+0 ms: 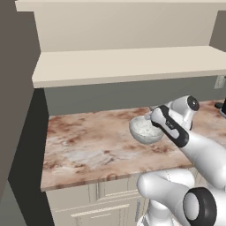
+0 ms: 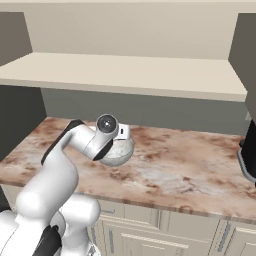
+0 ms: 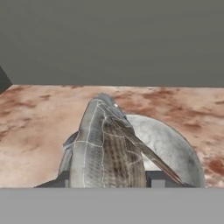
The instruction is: Retrieve the bowl from the cabinet, then place the raw meat into the bowl to avoid contamination.
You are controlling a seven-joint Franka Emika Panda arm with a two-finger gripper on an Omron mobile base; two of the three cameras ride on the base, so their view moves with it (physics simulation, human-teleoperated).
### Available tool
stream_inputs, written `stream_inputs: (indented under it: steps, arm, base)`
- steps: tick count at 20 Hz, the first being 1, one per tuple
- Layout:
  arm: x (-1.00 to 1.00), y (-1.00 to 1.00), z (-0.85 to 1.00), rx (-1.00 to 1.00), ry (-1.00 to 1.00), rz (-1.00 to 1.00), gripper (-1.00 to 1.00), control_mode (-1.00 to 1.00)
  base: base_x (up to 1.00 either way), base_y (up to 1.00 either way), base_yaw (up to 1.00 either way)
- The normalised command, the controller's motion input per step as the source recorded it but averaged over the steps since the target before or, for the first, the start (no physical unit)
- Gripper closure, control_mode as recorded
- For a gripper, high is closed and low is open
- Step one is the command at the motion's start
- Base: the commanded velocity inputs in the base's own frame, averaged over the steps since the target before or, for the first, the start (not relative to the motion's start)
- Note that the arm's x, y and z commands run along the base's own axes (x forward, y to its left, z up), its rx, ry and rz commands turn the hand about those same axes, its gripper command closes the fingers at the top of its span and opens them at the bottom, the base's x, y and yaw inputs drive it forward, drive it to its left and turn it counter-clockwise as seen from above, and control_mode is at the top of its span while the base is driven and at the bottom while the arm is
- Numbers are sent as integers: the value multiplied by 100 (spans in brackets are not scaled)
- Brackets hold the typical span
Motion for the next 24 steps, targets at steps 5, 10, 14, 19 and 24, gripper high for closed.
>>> stream_inputs:
  steps: [5,10,14,19,24]
  arm:
    - [11,1,-16,0,0,0,100,-100]
    - [10,0,-9,1,0,0,100,-100]
    - [10,0,-7,1,0,0,100,-100]
    - [9,3,-11,1,0,0,100,-100]
    - [1,6,-14,0,0,0,-100,-100]
  base:
    - [0,0,0]
    - [0,0,0]
    - [0,0,0]
    - [0,0,0]
    - [0,0,0]
